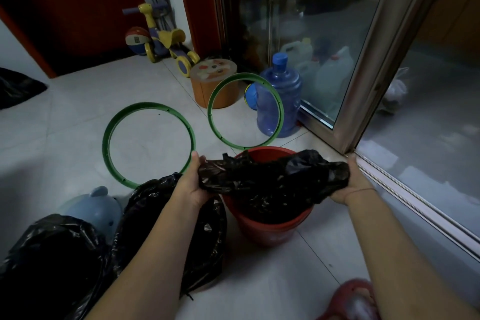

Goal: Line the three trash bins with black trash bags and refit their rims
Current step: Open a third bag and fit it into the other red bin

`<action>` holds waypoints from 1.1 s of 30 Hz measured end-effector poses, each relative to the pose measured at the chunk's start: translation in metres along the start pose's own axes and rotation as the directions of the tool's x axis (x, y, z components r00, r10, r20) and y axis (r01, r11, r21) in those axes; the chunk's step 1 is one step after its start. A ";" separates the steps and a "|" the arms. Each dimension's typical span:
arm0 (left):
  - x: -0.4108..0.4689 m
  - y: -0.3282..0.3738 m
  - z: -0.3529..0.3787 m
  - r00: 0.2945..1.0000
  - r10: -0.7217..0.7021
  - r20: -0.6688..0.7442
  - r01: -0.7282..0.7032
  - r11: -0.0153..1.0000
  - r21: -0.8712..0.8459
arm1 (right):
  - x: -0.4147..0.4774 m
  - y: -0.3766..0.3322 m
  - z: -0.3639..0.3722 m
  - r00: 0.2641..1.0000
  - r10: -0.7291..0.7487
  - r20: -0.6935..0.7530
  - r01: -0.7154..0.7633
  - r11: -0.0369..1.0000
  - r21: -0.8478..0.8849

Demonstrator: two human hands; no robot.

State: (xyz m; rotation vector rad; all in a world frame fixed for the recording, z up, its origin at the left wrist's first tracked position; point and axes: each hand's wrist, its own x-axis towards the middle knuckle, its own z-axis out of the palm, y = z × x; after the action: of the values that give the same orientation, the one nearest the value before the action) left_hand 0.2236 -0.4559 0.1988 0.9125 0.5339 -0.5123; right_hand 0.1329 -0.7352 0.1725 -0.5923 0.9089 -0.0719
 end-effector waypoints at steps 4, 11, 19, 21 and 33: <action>0.012 -0.010 -0.009 0.891 0.439 -0.112 -0.250 0.682 0.687 | 0.027 0.007 -0.024 0.945 -0.254 -0.205 0.195 0.943 -0.269; -0.034 -0.071 0.006 0.484 0.845 0.225 -0.698 0.218 0.682 | 0.014 0.021 -0.013 0.884 -0.433 -0.176 0.286 0.798 -0.530; -0.037 -0.112 -0.016 0.514 0.767 0.385 -0.683 0.094 0.725 | -0.036 0.032 -0.003 0.476 -0.879 0.029 0.655 0.333 -0.678; -0.035 -0.111 -0.012 0.515 0.738 0.437 -0.680 0.040 0.732 | -0.048 0.044 0.009 0.528 -0.780 0.336 0.691 0.165 -0.704; 0.000 -0.092 0.011 0.664 0.402 0.630 -0.599 -0.218 0.771 | -0.051 0.081 0.009 0.935 -0.029 0.353 0.348 -0.106 -0.931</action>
State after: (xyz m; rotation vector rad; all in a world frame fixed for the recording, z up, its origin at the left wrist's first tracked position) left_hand 0.1689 -0.5123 0.1491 2.3555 -0.6227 -0.0375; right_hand 0.0933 -0.6477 0.1718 -2.2146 0.4457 0.5094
